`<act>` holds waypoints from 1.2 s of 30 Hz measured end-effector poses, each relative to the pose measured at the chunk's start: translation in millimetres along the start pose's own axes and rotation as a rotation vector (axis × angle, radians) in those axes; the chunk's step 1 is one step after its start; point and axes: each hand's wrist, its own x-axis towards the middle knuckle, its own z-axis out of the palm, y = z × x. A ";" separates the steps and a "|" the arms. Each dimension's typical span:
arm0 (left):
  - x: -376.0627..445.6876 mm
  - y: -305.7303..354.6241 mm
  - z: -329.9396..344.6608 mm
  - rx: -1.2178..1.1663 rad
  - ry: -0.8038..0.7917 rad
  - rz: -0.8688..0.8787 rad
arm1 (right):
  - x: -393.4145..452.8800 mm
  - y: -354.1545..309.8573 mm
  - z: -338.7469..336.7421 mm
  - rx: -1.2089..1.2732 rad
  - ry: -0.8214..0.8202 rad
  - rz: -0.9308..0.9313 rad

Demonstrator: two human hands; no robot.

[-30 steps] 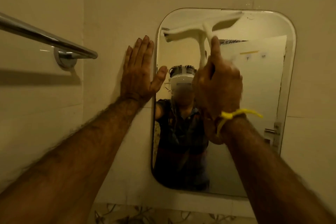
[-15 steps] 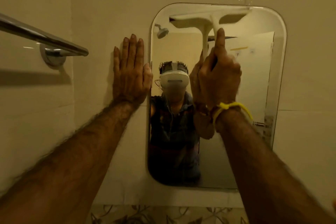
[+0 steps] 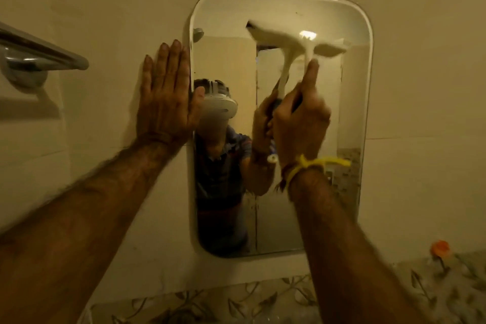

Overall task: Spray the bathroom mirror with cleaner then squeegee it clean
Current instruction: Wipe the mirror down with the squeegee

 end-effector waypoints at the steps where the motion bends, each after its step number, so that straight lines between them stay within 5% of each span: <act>1: 0.3 0.5 -1.3 -0.008 -0.011 -0.003 | -22.0 1.5 -4.0 0.017 -0.012 -0.009; 4: 0.1 2.7 -4.5 -0.024 -0.027 -0.003 | -41.4 7.8 -11.9 0.027 -0.036 -0.030; 11: -0.2 2.8 -7.5 -0.048 -0.039 0.004 | 78.3 5.5 1.9 -0.013 0.163 0.073; 17: -0.6 3.6 -7.5 -0.048 -0.047 -0.008 | 2.4 17.7 -4.3 0.014 0.106 0.107; 24: -0.6 2.9 -4.6 -0.038 -0.044 -0.013 | 98.6 8.9 3.7 -0.001 0.189 0.161; 32: -0.8 4.4 -7.7 -0.047 -0.022 -0.007 | -3.7 13.4 -2.2 0.055 0.129 0.135; 36: -0.6 3.9 -7.1 -0.052 -0.016 -0.005 | 48.4 3.9 2.5 0.077 0.174 0.138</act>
